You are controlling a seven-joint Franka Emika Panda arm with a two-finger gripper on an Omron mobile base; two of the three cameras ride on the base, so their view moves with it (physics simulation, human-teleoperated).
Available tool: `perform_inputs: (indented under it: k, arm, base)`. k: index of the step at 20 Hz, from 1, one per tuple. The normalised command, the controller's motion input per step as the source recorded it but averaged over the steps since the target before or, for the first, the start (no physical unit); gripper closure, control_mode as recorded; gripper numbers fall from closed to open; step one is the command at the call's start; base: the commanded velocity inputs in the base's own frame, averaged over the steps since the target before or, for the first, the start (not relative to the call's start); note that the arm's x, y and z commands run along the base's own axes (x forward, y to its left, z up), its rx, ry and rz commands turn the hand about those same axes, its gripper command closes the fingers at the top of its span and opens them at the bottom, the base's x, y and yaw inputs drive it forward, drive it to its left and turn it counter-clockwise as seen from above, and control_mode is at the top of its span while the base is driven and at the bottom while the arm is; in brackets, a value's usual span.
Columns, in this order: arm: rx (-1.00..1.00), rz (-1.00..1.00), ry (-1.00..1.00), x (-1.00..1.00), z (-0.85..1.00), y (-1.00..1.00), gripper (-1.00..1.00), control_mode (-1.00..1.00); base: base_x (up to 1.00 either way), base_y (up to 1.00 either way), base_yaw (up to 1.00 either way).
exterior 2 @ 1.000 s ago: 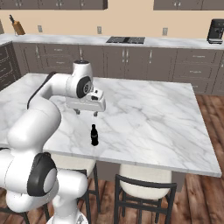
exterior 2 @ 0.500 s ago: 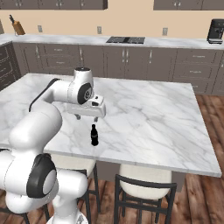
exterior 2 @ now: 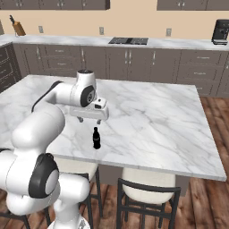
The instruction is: Place the large bottle from the dining counter next to the other large bottle outside the sink, and place the small bottle from the dining counter next to the other small bottle inside the sink.
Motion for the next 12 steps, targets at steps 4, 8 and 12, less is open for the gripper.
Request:
perform_inputs:
  k: [4, 8, 12]
  arm:
    - [0.0, 0.0, 0.0, 0.07, 0.0, 0.0, -1.0, -1.0]
    - [0.0, 0.0, 0.0, 0.21, 0.0, 0.0, -1.0, -1.0]
    - [0.0, 0.0, 0.0, 0.14, -0.02, 0.0, -1.0, -1.0]
  base:
    - [0.0, 0.0, 0.0]
    - [0.0, 0.0, 0.0]
    - [0.0, 0.0, 0.0]
